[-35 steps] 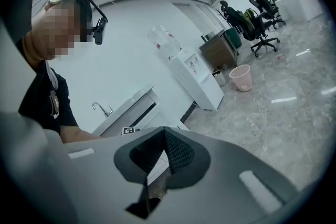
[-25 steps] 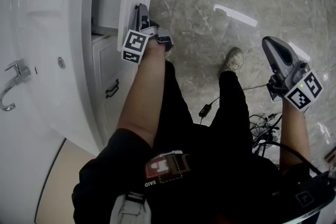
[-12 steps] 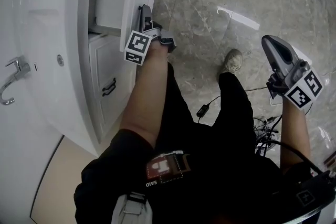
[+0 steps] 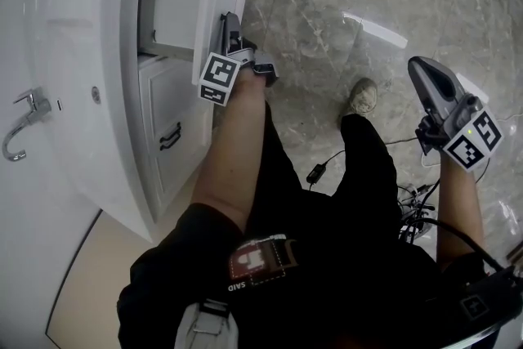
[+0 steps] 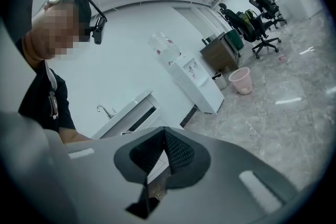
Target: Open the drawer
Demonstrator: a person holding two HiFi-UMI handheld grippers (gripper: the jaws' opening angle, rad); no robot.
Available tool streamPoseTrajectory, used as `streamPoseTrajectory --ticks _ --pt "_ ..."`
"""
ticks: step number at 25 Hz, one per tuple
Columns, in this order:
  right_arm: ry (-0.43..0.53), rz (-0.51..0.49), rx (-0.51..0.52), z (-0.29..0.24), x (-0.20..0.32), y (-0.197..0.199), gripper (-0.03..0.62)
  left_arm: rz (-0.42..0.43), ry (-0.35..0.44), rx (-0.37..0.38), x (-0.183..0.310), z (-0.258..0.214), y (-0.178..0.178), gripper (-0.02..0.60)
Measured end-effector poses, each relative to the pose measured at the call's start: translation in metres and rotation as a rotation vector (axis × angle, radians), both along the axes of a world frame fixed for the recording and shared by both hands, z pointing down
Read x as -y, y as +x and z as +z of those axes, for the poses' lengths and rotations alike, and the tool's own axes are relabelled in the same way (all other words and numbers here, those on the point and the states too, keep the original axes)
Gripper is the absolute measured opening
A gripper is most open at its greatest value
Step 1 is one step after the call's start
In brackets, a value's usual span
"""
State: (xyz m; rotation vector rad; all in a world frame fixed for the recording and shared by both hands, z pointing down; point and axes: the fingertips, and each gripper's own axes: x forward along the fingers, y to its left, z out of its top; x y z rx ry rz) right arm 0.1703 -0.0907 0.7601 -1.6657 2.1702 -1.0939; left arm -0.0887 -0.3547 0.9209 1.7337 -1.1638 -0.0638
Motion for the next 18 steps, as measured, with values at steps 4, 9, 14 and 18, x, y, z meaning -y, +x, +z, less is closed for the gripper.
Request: streamPoseTrajectory --ticks 4,9,14,18 --pt "0.006 0.0 -0.004 -0.003 -0.003 0.002 0.0 0.004 -0.007 0.001 -0.007 0.001 0.004 0.117" --pt "0.019 0.012 -0.01 -0.005 -0.014 0.013 0.002 0.01 -0.008 0.004 -0.02 0.002 0.012 0.117" --pt "0.026 0.021 -0.009 -0.007 -0.016 0.018 0.002 0.005 -0.014 0.002 -0.024 0.002 0.017 0.117" --pt "0.024 0.025 -0.004 -0.005 -0.02 0.021 0.0 -0.001 -0.019 0.003 -0.024 0.003 0.018 0.117"
